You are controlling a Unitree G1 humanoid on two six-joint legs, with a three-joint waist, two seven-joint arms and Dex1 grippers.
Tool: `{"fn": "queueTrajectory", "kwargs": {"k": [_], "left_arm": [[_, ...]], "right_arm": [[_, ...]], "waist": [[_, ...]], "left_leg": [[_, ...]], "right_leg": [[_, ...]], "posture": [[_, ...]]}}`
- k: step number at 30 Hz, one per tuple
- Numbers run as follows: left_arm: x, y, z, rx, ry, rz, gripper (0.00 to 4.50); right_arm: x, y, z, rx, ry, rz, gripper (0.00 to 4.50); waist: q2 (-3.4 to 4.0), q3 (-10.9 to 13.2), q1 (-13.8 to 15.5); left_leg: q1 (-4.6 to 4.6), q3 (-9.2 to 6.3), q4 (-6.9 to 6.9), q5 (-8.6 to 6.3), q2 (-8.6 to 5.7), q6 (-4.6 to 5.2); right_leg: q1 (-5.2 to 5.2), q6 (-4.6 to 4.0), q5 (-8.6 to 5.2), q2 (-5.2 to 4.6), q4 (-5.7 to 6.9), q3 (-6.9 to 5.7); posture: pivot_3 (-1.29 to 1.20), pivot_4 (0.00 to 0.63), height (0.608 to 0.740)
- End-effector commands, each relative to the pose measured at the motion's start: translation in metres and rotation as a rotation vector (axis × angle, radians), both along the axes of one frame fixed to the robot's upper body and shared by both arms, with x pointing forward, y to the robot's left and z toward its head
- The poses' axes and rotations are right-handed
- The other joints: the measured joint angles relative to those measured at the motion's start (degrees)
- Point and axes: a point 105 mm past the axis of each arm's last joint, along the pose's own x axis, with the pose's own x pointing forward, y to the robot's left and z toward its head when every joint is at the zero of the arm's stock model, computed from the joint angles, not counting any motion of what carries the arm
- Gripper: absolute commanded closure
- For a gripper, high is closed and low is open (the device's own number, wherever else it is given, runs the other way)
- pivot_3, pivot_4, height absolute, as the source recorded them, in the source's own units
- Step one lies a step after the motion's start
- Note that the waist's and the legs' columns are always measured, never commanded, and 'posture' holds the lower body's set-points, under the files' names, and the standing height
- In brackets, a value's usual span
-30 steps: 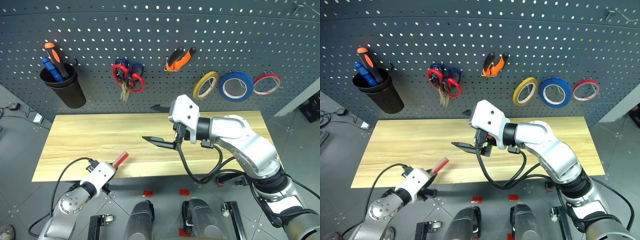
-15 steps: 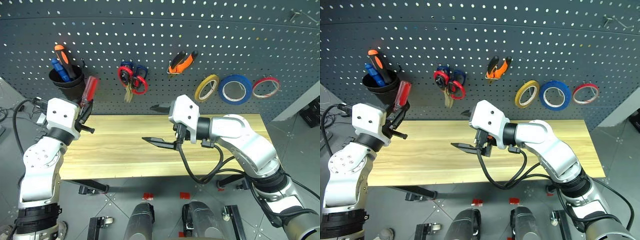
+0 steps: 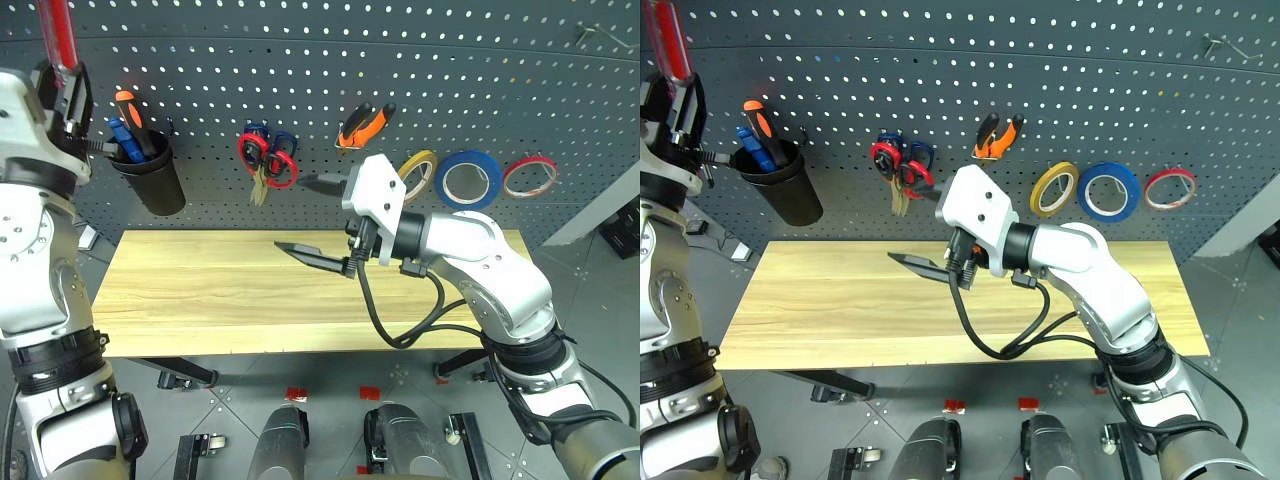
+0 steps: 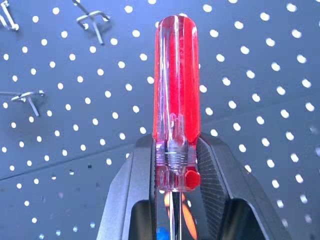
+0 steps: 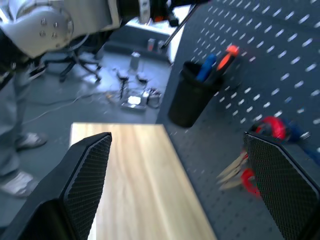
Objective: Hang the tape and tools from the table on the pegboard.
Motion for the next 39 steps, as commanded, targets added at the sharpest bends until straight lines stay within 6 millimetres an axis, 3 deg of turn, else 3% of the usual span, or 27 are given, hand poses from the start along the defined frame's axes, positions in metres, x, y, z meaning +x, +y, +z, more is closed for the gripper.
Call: {"fn": "queueTrajectory", "kwargs": {"k": [1, 11, 16, 24, 31, 39], "left_arm": [[0.01, 0.0, 0.019, 0.041, -0.076, 0.015, 3.7], [0.045, -0.027, 0.014, 0.055, -0.093, -0.064, 3.7], [0.047, -0.013, 0.001, 0.011, -0.075, -0.027, 3.7], [0.03, 0.01, -0.009, -0.015, -0.084, 0.06, 3.7], [0.041, 0.023, -0.044, -0.068, 0.005, 0.122, 3.7], [0.039, 0.026, -0.048, -0.138, -0.018, 0.125, 1.33]], "right_arm": [[0.004, 0.001, 0.02, 0.059, -0.083, -0.037, 0.0], [0.004, 0.005, 0.025, 0.084, -0.11, -0.065, 0.0], [0.005, 0.002, 0.026, 0.085, -0.108, -0.082, 0.0], [0.005, -0.001, 0.027, 0.092, -0.101, -0.1, 0.0], [0.002, 0.002, 0.029, 0.104, -0.094, -0.082, 0.0], [-0.001, 0.002, 0.03, 0.118, -0.085, -0.075, 0.0]], "waist": [[0.0, 0.0, 0.01], [0.0, 0.0, -0.28], [0.02, 0.02, -1.24], [0.03, 0.03, -1.79], [0.03, 0.03, -1.64], [0.03, 0.03, -1.69]], "left_leg": [[0.0, 0.0, 0.0, 0.02, 0.0, 0.0], [0.0, 0.09, 0.03, 0.06, -0.04, 0.03], [0.01, 0.13, 0.03, 0.06, 0.0, 0.04], [0.04, 0.14, 0.03, 0.05, 0.02, 0.05], [0.04, 0.14, 0.05, 0.03, -0.01, 0.14], [0.06, 0.15, 0.04, 0.04, 0.0, 0.13]], "right_leg": [[-0.02, 0.0, 0.0, 0.01, 0.04, 0.0], [-0.08, 0.0, 0.0, 0.0, 0.14, 0.15], [-0.12, 0.0, 0.0, 0.02, 0.21, 0.21], [-0.12, 0.0, 0.0, 0.02, 0.24, 0.27], [-0.12, -0.01, 0.0, 0.01, 0.28, 0.28], [-0.13, 0.0, 0.0, 0.02, 0.3, 0.29]], "posture": [[-0.05, 0.16, 0.74], [-0.09, 0.185, 0.74], [-0.11, 0.199, 0.74], [-0.12, 0.206, 0.74], [-0.12, 0.204, 0.74], [-0.12, 0.196, 0.74]]}}
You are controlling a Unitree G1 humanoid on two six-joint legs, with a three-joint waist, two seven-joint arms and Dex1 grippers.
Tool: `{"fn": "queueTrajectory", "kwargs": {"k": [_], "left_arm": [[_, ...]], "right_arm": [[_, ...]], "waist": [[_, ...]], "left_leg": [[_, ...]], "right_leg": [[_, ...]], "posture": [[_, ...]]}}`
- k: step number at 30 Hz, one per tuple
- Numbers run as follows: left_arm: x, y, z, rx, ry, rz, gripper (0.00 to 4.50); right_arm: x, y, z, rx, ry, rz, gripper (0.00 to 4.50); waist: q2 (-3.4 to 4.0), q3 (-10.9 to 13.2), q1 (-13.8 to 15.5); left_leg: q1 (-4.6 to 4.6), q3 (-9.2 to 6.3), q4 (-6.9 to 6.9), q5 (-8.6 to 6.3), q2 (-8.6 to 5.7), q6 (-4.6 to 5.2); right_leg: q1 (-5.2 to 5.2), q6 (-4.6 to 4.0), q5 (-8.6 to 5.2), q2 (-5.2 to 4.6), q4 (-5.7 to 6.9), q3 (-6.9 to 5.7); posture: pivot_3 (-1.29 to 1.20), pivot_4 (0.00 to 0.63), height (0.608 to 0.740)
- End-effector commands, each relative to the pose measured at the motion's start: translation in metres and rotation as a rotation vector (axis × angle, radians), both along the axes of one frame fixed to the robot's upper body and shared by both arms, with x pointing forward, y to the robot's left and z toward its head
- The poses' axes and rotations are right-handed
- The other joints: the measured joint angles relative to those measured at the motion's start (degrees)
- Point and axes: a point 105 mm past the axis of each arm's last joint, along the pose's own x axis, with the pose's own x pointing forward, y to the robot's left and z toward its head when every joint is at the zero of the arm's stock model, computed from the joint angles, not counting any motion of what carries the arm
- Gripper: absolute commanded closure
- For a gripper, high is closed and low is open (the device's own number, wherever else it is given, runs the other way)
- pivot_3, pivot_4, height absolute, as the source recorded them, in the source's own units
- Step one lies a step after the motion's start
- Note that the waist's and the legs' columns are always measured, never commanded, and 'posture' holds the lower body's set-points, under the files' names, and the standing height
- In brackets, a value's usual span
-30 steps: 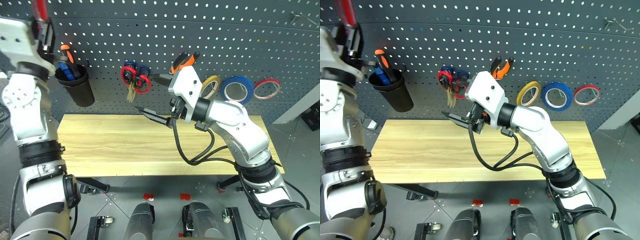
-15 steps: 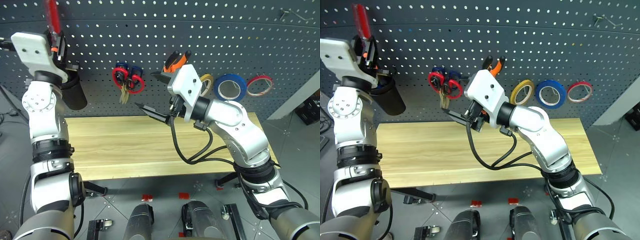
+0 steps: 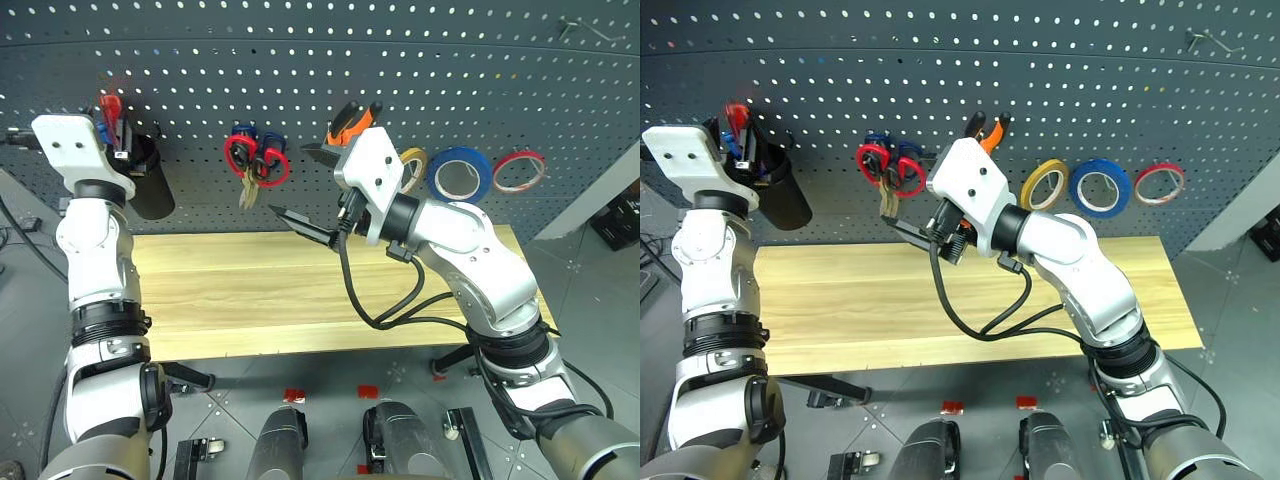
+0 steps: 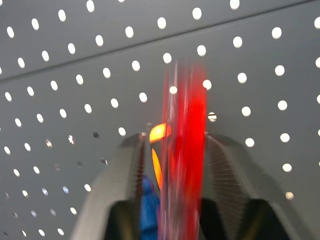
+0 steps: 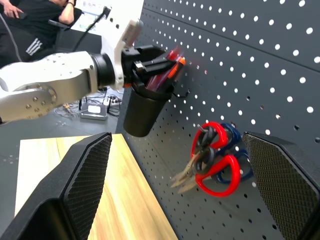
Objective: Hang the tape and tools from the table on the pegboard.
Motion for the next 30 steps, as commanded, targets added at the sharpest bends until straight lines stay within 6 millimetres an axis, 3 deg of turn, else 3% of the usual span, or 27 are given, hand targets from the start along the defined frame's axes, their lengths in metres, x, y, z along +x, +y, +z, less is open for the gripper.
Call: {"fn": "queueTrajectory", "kwargs": {"k": [1, 5, 8, 13, 19, 30], "left_arm": [[-0.017, 0.011, 0.02, -0.007, -0.094, 0.046, 1.07], [-0.027, 0.011, 0.024, -0.004, -0.115, 0.06, 0.05], [-0.029, -0.004, 0.029, 0.03, -0.106, 0.017, 0.05], [-0.027, -0.05, 0.033, 0.07, -0.058, -0.181, 0.05], [-0.025, -0.092, -0.001, 0.065, 0.121, -0.357, 0.05], [-0.041, -0.098, -0.07, -0.083, 0.324, -0.363, 0.05]], "right_arm": [[-0.009, -0.004, 0.017, 0.053, -0.047, 0.014, 0.0], [-0.009, -0.004, 0.016, 0.068, -0.029, 0.025, 0.0], [-0.006, -0.008, 0.016, 0.078, -0.016, 0.012, 0.0], [-0.002, -0.018, 0.013, 0.105, 0.005, -0.024, 0.0], [0.005, -0.037, 0.003, 0.137, 0.032, -0.111, 0.0], [0.002, -0.088, -0.064, 0.132, 0.164, -0.347, 0.0]], "waist": [[0.0, 0.0, -0.05], [0.0, 0.0, -0.01], [-0.01, -0.01, 0.15], [-0.06, -0.04, 1.02], [-0.01, -0.59, 1.33], [-0.03, -2.7, 1.49]], "left_leg": [[0.0, 0.0, 0.0, 0.0, 0.0, 0.0], [0.0, -0.01, -0.01, 0.02, 0.02, -0.04], [0.0, -0.02, -0.01, 0.02, 0.02, -0.04], [0.0, -0.02, 0.0, 0.04, -0.03, -0.07], [0.02, 0.01, -0.01, 0.07, -0.02, -0.12], [0.18, 0.05, -0.04, 0.07, 0.0, -0.07]], "right_leg": [[0.0, 0.0, 0.0, 0.0, 0.0, 0.0], [0.0, 0.0, 0.0, 0.0, 0.01, -0.01], [0.0, 0.0, 0.0, 0.0, 0.01, -0.01], [0.03, 0.0, 0.0, -0.02, 0.01, -0.01], [0.03, 0.0, 0.0, 0.0, 0.02, 0.02], [0.12, -0.03, 0.02, 0.07, 0.09, 0.17]], "posture": [[-0.12, 0.196, 0.74], [-0.11, 0.187, 0.74], [-0.09, 0.174, 0.74], [-0.08, 0.153, 0.74], [-0.06, 0.125, 0.74], [-0.07, 0.099, 0.74]]}}
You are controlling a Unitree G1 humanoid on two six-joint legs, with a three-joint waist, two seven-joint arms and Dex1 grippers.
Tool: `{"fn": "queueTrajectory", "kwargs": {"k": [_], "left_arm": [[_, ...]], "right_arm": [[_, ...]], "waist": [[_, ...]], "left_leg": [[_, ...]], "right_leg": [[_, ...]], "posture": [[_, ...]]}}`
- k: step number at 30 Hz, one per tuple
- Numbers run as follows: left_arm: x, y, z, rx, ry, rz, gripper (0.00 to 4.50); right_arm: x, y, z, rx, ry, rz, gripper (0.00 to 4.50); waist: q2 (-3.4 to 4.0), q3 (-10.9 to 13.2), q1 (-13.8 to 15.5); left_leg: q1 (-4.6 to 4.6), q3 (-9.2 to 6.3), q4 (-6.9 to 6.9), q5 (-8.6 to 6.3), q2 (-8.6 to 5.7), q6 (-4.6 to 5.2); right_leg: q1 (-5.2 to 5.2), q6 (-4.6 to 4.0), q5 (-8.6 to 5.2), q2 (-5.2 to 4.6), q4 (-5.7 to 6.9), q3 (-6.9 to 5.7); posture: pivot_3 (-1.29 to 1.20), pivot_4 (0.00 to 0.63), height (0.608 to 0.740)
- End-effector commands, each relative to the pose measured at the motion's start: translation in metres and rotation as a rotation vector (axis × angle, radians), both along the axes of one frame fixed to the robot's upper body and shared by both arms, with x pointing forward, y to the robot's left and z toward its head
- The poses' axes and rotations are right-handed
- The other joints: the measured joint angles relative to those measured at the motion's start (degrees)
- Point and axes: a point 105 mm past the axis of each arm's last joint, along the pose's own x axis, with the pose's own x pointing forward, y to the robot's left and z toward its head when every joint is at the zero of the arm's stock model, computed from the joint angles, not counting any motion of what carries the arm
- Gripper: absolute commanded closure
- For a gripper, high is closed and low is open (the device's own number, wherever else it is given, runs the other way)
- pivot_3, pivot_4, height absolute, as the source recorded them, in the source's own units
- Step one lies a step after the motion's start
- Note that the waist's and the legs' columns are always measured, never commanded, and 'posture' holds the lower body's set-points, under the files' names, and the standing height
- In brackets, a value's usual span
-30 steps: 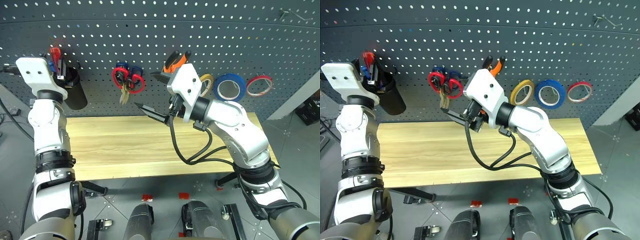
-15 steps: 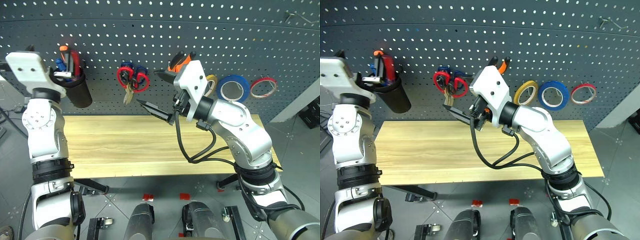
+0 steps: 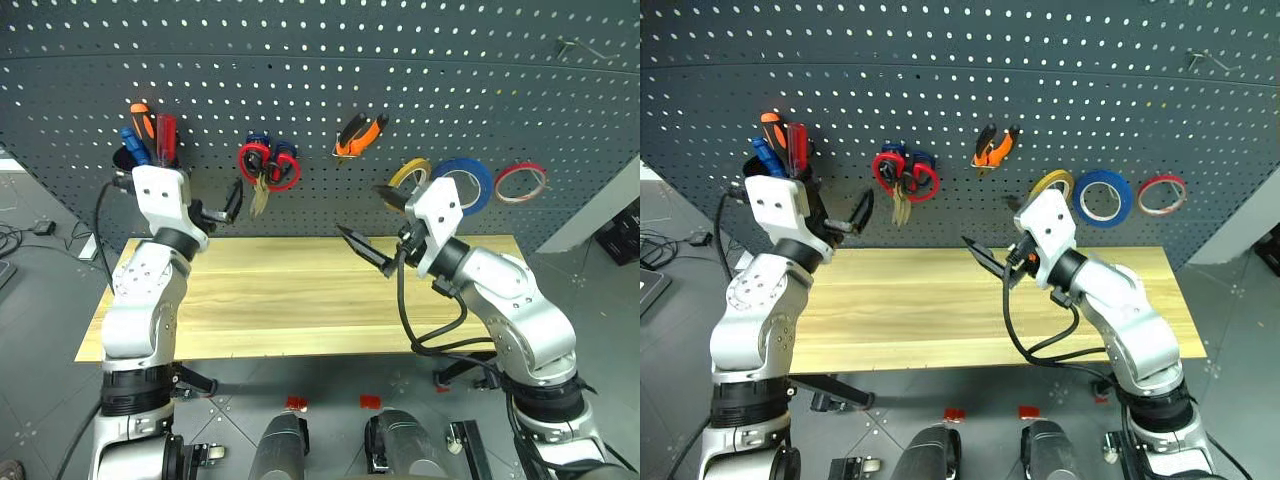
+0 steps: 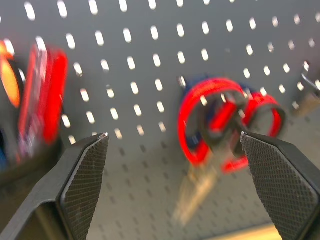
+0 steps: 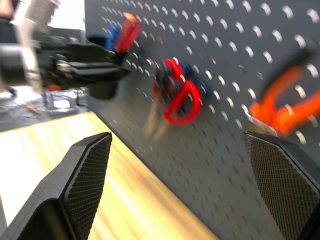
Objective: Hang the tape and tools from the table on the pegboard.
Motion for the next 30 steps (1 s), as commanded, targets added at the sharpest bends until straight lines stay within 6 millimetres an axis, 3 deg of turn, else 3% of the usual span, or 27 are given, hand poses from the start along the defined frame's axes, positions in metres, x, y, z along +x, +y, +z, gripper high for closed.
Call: {"fn": "queueTrajectory", "kwargs": {"k": [1, 6, 9, 15, 21, 30], "left_arm": [[-0.008, -0.001, 0.002, -0.008, -0.021, 0.012, 0.05], [-0.015, -0.004, -0.024, -0.038, 0.046, 0.036, 0.05], [-0.018, 0.002, -0.037, -0.021, 0.071, 0.079, 0.05], [-0.019, 0.021, -0.058, -0.034, 0.116, 0.176, 0.05], [-0.017, 0.026, -0.065, -0.04, 0.14, 0.196, 0.05], [-0.018, 0.031, -0.074, -0.027, 0.153, 0.222, 0.05]], "right_arm": [[-0.002, -0.014, -0.002, 0.032, -0.036, -0.097, 0.0], [0.004, -0.042, -0.041, 0.05, 0.048, -0.278, 0.0], [0.005, -0.06, -0.065, 0.071, 0.115, -0.379, 0.0], [0.015, -0.092, -0.102, 0.11, 0.193, -0.607, 0.0], [0.025, -0.094, -0.118, 0.115, 0.22, -0.634, 0.0], [0.034, -0.098, -0.118, 0.119, 0.21, -0.63, 0.0]], "waist": [[0.01, -0.47, 0.0], [0.03, -1.16, 0.06], [0.05, -1.78, 0.07], [0.18, -2.29, 0.05], [0.28, -2.43, 0.06], [0.28, -2.44, 0.14]], "left_leg": [[0.04, 0.01, 0.0, -0.03, 0.0, 0.04], [0.34, 0.03, -0.04, 0.0, 0.02, 0.17], [1.13, 0.02, -0.23, -0.01, 0.04, 0.18], [1.82, 0.06, -0.24, -0.01, 0.19, 0.18], [1.82, 0.06, -0.23, 0.0, 0.17, 0.18], [1.76, 0.06, -0.25, 0.0, 0.17, 0.18]], "right_leg": [[0.03, 0.0, 0.0, 0.01, 0.02, 0.02], [0.22, -0.21, 0.14, 0.11, 0.09, 0.06], [1.07, -0.21, 0.13, 0.17, -0.14, 0.05], [1.64, -0.3, 0.16, 0.46, -0.13, 0.23], [1.65, -0.31, 0.16, 0.48, -0.14, 0.28], [1.6, -0.31, 0.16, 0.45, -0.15, 0.26]], "posture": [[-0.07, 0.099, 0.74], [-0.07, 0.086, 0.74], [-0.07, 0.079, 0.74], [-0.06, 0.072, 0.74], [-0.05, 0.07, 0.74], [-0.04, 0.074, 0.74]]}}
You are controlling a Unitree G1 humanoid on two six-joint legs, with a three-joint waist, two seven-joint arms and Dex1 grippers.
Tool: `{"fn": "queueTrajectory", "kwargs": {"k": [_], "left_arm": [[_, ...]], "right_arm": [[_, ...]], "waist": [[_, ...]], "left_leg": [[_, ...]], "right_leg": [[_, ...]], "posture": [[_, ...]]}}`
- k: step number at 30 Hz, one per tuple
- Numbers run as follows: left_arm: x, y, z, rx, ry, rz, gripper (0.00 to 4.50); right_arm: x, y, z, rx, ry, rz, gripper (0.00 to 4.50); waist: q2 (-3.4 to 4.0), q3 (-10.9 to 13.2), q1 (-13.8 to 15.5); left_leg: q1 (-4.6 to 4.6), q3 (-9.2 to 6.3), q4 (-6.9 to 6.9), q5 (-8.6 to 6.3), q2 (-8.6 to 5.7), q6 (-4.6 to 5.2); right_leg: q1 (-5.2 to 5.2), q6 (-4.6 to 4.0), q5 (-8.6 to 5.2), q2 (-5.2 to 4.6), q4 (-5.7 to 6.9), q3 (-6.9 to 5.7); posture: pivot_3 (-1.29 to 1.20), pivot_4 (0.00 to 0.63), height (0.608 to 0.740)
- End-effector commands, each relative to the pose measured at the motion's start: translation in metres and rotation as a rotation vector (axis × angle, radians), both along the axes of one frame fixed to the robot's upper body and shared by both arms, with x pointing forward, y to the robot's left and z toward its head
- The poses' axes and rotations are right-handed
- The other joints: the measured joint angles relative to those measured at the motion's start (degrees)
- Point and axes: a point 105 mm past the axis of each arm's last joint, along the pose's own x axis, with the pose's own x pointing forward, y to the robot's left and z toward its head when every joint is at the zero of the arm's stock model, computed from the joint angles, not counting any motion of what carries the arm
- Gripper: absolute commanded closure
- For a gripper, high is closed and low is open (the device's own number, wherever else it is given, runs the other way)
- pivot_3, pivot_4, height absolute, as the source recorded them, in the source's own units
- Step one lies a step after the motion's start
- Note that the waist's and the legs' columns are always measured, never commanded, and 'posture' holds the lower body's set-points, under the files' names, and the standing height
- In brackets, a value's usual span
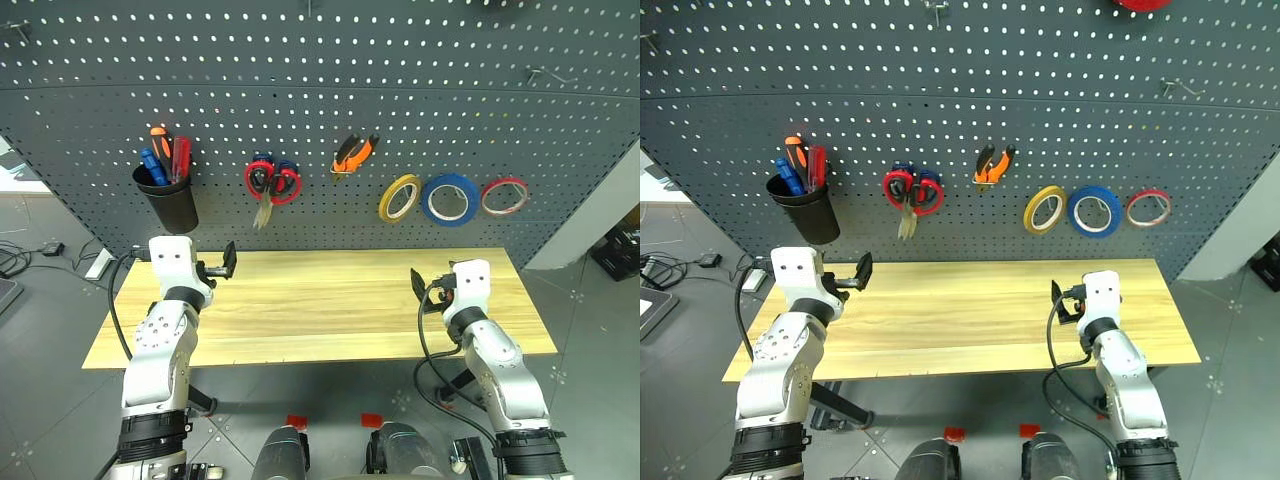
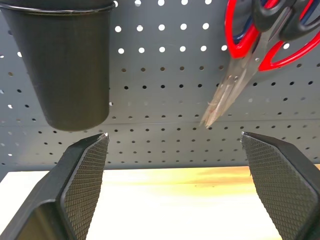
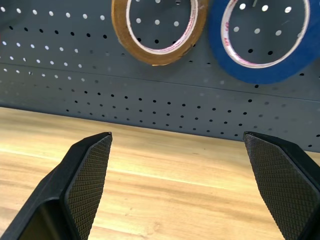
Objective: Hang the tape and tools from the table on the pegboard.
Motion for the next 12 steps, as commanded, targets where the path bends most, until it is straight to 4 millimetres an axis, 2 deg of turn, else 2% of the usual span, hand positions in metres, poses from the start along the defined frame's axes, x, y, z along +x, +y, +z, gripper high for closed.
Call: {"fn": "queueTrajectory", "kwargs": {"k": [1, 12], "left_arm": [[-0.001, 0.004, 0.008, 0.009, -0.042, 0.016, 0.05], [-0.007, 0.009, -0.003, 0.019, -0.006, 0.034, 0.05]], "right_arm": [[0.006, -0.002, 0.013, -0.002, -0.056, 0.01, 0.0], [0.003, 0.005, 0.004, 0.012, -0.029, 0.049, 0.0]], "waist": [[0.0, 0.0, -0.01], [0.01, 0.0, 0.02]], "left_leg": [[0.0, 0.0, 0.0, 0.0, 0.0, 0.0], [0.0, 0.0, -0.06, 0.0, 0.01, 0.0]], "right_leg": [[0.0, 0.0, 0.0, 0.0, 0.0, 0.0], [0.0, 0.0, 0.0, -0.03, -0.05, -0.01]], "posture": [[-0.04, 0.074, 0.74], [-0.02, 0.072, 0.74]]}}
